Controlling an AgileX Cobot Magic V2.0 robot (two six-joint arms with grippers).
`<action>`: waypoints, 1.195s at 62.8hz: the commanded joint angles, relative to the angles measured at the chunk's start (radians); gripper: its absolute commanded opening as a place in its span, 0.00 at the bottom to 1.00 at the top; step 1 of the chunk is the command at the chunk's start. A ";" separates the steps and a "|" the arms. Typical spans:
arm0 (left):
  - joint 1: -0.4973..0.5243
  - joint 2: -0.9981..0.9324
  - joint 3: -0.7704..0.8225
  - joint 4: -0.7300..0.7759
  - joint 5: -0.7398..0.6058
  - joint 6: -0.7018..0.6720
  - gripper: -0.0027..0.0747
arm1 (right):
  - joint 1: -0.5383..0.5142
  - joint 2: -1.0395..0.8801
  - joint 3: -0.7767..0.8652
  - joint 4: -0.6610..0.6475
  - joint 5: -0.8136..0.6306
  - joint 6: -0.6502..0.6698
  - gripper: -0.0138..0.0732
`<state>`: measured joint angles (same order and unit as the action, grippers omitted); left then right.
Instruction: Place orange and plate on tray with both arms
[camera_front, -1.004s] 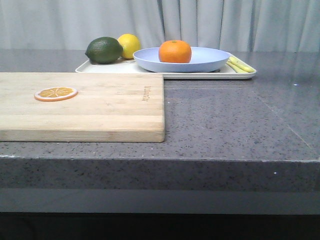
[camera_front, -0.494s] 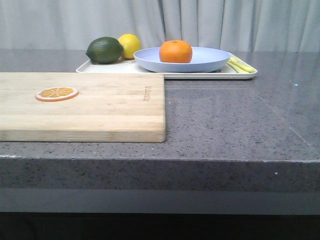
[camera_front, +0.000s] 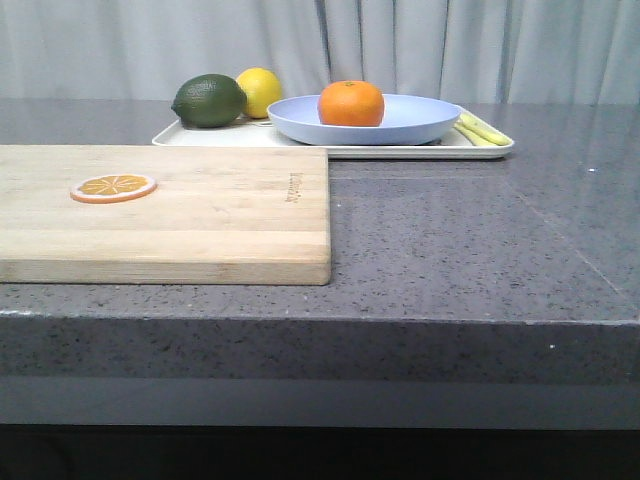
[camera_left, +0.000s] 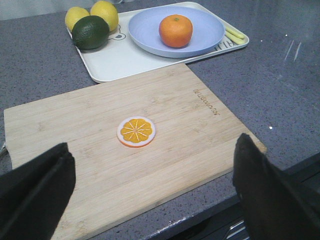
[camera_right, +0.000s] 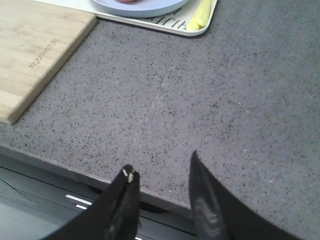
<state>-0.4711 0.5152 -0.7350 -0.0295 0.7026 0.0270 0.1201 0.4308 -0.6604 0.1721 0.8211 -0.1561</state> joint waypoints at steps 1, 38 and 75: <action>0.001 0.002 -0.025 -0.011 -0.071 -0.007 0.83 | -0.002 -0.024 0.004 -0.002 -0.073 -0.010 0.48; 0.001 0.002 -0.025 -0.011 -0.071 -0.007 0.07 | -0.002 -0.027 0.012 -0.002 -0.058 -0.010 0.09; -0.002 -0.008 -0.019 -0.013 -0.080 -0.007 0.01 | -0.002 -0.027 0.012 -0.002 -0.056 -0.010 0.08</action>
<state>-0.4711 0.5131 -0.7350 -0.0295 0.7026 0.0270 0.1201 0.3995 -0.6261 0.1721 0.8247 -0.1624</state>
